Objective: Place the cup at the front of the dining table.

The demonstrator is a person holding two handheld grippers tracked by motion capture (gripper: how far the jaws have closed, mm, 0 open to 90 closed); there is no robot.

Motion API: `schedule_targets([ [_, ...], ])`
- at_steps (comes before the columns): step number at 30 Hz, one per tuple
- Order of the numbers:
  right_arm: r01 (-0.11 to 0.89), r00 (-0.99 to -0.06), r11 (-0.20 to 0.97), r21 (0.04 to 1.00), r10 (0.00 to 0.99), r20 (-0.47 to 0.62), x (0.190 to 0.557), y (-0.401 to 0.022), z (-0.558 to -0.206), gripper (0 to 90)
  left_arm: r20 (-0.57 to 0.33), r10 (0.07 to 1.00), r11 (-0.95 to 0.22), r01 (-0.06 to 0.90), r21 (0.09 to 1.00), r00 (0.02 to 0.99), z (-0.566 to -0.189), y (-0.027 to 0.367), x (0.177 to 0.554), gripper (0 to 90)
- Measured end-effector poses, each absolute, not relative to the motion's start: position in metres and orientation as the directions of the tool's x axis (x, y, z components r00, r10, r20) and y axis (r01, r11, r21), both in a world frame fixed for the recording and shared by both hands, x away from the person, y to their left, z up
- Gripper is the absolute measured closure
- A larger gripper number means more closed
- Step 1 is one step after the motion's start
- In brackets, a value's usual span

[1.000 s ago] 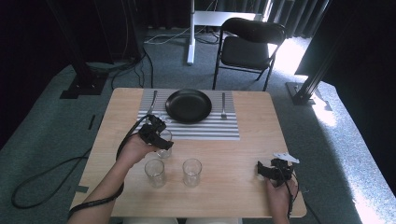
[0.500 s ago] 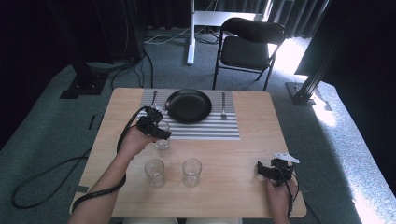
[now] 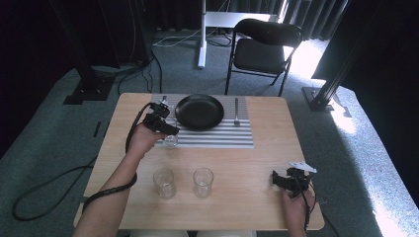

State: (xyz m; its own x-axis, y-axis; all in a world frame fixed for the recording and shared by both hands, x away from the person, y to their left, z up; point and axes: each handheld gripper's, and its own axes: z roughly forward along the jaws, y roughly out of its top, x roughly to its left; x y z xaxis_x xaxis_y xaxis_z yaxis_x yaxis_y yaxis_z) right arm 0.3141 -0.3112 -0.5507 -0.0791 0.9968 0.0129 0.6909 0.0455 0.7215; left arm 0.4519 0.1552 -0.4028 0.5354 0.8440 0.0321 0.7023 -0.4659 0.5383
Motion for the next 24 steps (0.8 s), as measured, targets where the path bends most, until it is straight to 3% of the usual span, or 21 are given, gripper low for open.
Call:
schedule_targets([
  [24,0.691,-0.079,0.046,0.722,0.997,0.013,0.314,-0.311,-0.551,12.3,0.027,0.878,-0.416,0.736,0.534,0.477,-0.411,0.16,0.505,28.5],
])
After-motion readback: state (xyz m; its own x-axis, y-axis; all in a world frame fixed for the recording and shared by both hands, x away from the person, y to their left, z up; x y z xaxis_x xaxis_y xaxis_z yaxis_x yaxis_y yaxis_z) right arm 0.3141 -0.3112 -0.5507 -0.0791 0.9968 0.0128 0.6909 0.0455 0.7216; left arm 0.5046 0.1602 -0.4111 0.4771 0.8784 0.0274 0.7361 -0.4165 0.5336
